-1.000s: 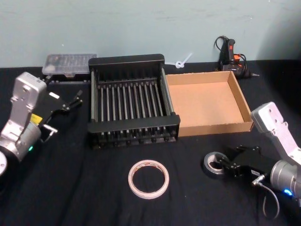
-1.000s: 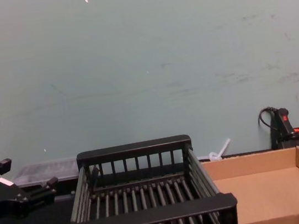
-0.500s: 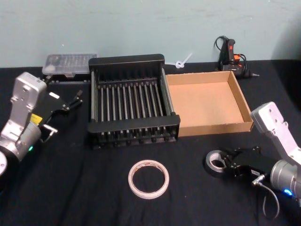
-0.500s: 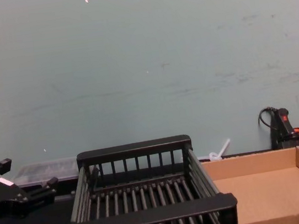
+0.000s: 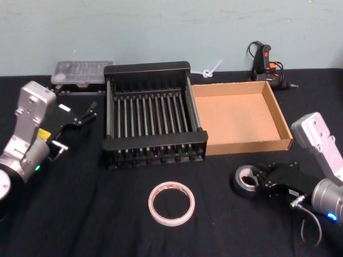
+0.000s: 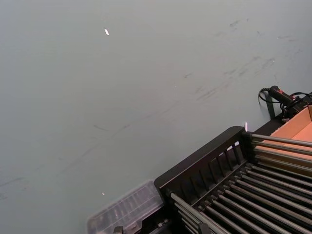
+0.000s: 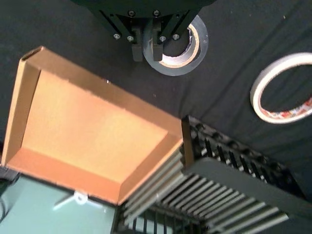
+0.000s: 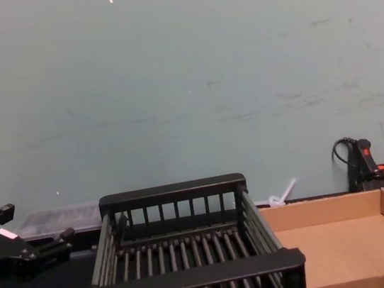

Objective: Pick up the white tape and place it into the black box , Pick up the silver tape and place it into the brown box.

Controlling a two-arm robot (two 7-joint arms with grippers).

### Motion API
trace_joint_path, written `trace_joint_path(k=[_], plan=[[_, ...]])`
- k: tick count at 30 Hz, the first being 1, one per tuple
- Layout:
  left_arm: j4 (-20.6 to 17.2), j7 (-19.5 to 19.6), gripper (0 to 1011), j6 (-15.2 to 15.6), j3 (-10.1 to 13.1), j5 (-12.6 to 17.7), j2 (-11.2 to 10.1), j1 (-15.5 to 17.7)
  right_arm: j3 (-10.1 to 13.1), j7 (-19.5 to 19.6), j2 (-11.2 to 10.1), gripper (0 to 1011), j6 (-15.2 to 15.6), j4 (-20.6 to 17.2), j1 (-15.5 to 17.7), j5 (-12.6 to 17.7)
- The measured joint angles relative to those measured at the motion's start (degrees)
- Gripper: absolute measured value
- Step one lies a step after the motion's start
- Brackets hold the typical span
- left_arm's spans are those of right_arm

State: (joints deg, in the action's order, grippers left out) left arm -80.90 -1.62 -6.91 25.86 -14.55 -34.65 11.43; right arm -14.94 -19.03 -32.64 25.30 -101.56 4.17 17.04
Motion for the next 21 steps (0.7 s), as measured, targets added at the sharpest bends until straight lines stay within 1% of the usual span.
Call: trace_joint_path(k=[6, 12, 17, 21], plan=[[0.0, 0.0, 1001, 0.0, 0.0, 0.0, 0.0, 0.0, 0.9, -0.5, -0.1, 126, -1.4, -1.1, -0.1, 0.1], [0.0, 0.0, 1001, 0.0, 0.0, 0.0, 0.0, 0.0, 1.6, -0.4, 0.1, 126, -2.7, -1.4, -1.4, 0.1], [0.0, 0.0, 1001, 0.0, 0.0, 0.0, 0.0, 0.0, 1.8, -0.3, 0.7, 126, -3.7, -0.7, -3.2, -0.1], [0.0, 0.0, 1001, 0.0, 0.0, 0.0, 0.0, 0.0, 1.7, -0.2, 1.5, 126, -4.5, 0.6, -5.5, -0.7]])
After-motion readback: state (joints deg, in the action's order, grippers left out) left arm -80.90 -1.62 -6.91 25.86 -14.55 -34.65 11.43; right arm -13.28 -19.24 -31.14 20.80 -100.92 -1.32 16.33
